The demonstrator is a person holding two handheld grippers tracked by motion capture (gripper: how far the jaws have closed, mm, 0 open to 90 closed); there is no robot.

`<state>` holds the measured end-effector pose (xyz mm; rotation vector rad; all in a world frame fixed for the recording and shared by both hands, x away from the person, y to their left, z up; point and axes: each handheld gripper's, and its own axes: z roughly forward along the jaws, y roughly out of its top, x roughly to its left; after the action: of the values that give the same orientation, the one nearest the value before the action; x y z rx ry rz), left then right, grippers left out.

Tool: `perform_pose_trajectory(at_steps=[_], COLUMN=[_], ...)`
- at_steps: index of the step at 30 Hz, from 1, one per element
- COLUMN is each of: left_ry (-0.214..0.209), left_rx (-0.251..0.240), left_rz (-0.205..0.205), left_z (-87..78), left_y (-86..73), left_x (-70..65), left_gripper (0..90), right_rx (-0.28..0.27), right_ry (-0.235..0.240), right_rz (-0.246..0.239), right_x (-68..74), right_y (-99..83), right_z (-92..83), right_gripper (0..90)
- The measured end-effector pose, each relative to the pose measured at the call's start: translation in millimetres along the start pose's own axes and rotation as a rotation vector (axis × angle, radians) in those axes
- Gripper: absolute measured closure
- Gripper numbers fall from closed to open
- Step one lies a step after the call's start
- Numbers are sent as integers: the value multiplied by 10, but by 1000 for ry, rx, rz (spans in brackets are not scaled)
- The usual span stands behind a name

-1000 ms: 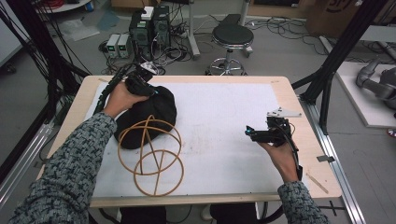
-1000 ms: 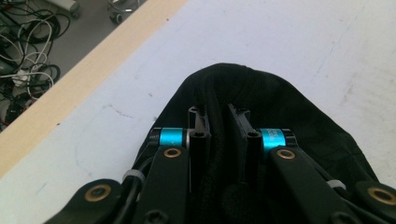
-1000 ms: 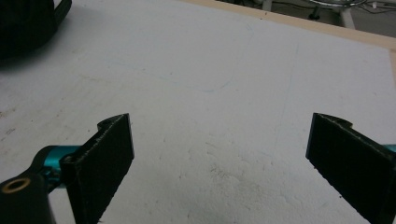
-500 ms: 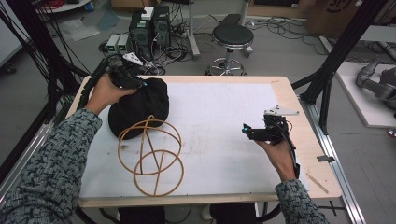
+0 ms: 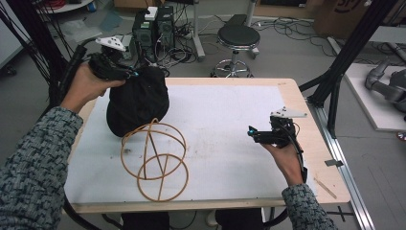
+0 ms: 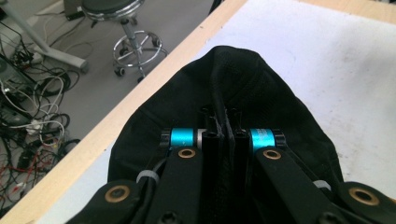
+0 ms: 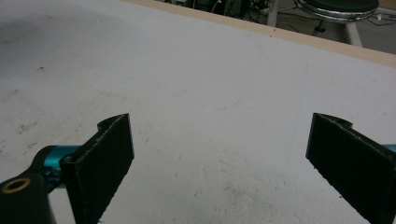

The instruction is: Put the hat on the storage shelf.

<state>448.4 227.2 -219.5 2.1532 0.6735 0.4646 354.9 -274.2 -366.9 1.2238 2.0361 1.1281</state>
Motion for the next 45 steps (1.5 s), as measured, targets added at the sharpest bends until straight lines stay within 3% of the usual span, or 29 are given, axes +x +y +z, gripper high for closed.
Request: perform_pose_trajectory(at_steps=[8, 14, 17, 18, 26, 33, 41, 44, 45], left_ry=[-36, -71, -111, -146, -230, -289, -388, -451, -495], left_rx=[-22, -76, -98, -114, -150, -172, -246, -231, -213], left_rz=[26, 57, 74, 87, 130, 149, 174, 200, 230], left_z=[-384, -653, -788, -863, -1081, -1259, -1468, -1471, -1444], left_y=[105, 147, 177, 196, 279, 324, 344, 363, 386], left_x=[-87, -196, -230, -264, -391, -381, -362, -414, -476], left_gripper=[872, 873, 872, 872, 872, 872, 871, 872, 871], right_rx=[-7, -6, -5, -7, 0, 0, -2, -1, 1], right_ry=[1, 7, 7, 7, 8, 10, 13, 10, 12], right_rz=[-6, -11, -12, -9, -7, -6, -5, -9, -7], right_x=[24, 54, 55, 54, 63, 77, 66, 61, 64], right_y=[31, 44, 44, 44, 44, 44, 39, 42, 42], right_z=[-8, 8, 9, 13, 32, 29, 40, 48, 52], right_gripper=[72, 72, 72, 72, 72, 72, 72, 72, 72])
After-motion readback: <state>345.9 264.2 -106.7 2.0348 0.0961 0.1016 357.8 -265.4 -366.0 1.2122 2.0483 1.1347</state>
